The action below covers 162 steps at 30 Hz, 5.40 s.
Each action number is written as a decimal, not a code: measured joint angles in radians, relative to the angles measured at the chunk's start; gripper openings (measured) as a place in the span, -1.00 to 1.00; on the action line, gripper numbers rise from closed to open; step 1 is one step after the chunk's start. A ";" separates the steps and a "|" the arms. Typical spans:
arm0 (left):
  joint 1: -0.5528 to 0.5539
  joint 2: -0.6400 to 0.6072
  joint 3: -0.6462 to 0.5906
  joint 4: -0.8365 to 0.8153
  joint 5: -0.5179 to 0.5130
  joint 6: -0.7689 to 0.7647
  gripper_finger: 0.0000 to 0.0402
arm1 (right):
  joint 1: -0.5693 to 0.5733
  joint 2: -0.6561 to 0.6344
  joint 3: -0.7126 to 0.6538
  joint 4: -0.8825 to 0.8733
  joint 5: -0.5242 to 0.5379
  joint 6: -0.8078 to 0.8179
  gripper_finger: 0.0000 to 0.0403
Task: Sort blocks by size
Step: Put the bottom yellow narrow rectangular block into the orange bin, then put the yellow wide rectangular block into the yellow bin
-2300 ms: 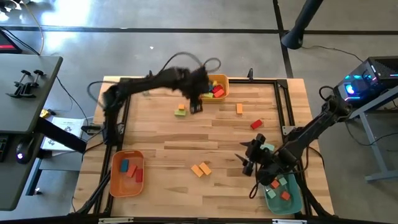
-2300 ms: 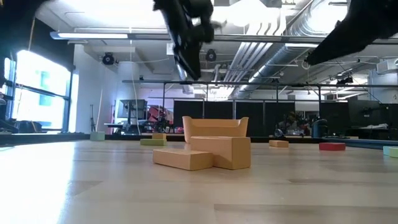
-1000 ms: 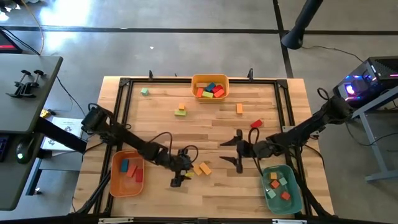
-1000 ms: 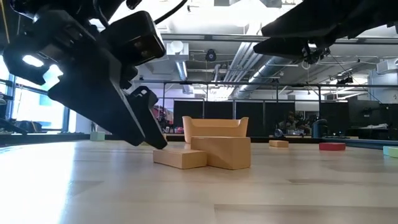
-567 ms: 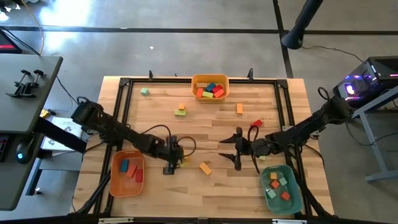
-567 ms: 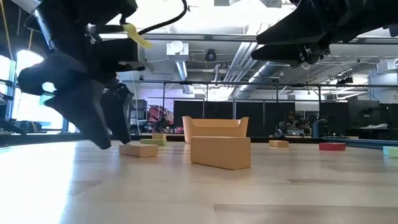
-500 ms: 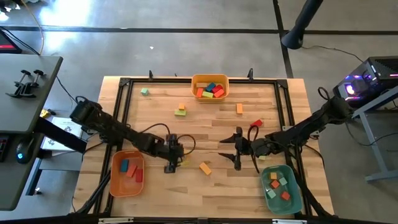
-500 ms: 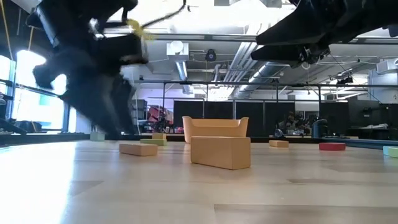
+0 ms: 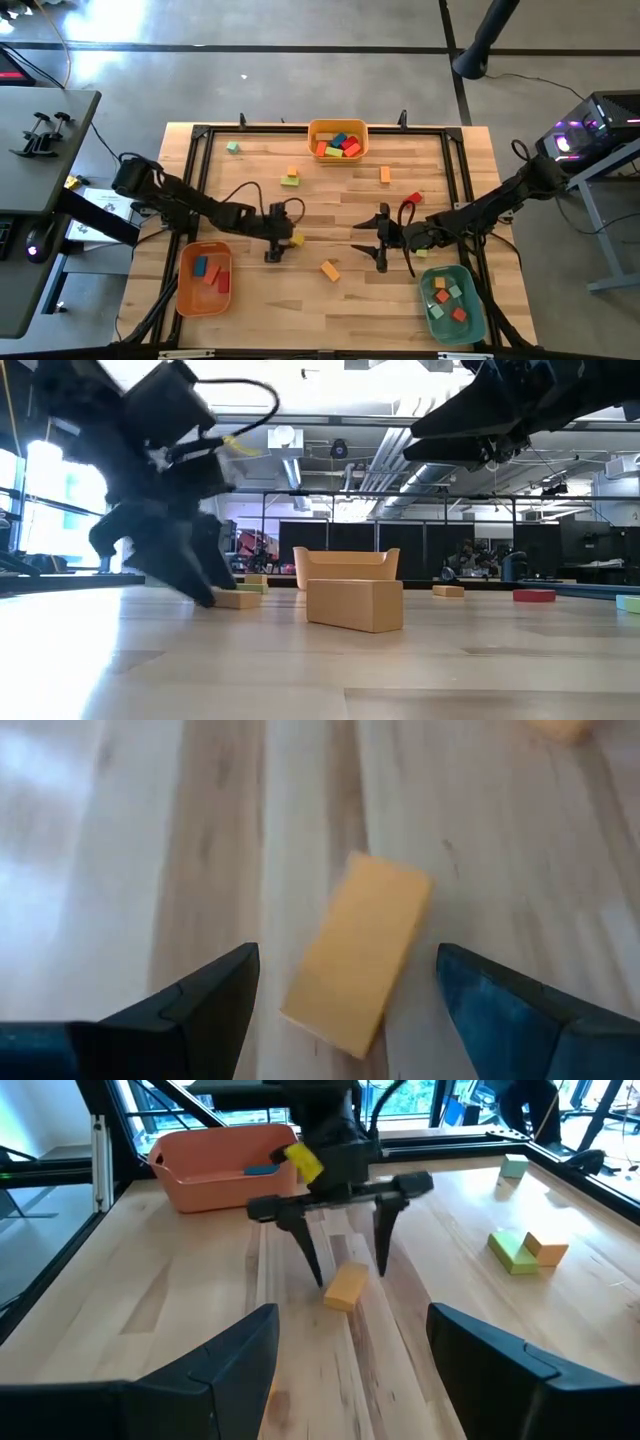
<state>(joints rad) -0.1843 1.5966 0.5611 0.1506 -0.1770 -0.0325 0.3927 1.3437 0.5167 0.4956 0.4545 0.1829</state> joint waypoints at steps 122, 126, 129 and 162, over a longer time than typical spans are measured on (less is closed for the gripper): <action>-0.065 0.327 0.445 0.082 0.319 0.344 0.45 | 0.103 -0.170 0.000 -0.164 0.145 0.082 0.25; -0.062 0.401 0.491 0.090 0.270 0.367 0.51 | 0.103 -0.171 0.000 -0.167 0.145 0.083 0.25; -0.050 0.434 0.508 0.079 0.246 0.347 0.50 | 0.103 -0.171 0.000 -0.167 0.145 0.083 0.25; 0.662 0.325 0.975 -0.681 -0.001 0.145 -0.54 | -0.034 -0.206 0.000 -0.367 0.204 -0.035 0.25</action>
<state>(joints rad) 0.4779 1.9217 1.5359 -0.5306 -0.1778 0.1124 0.3587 1.1381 0.5167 0.1287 0.6589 0.1482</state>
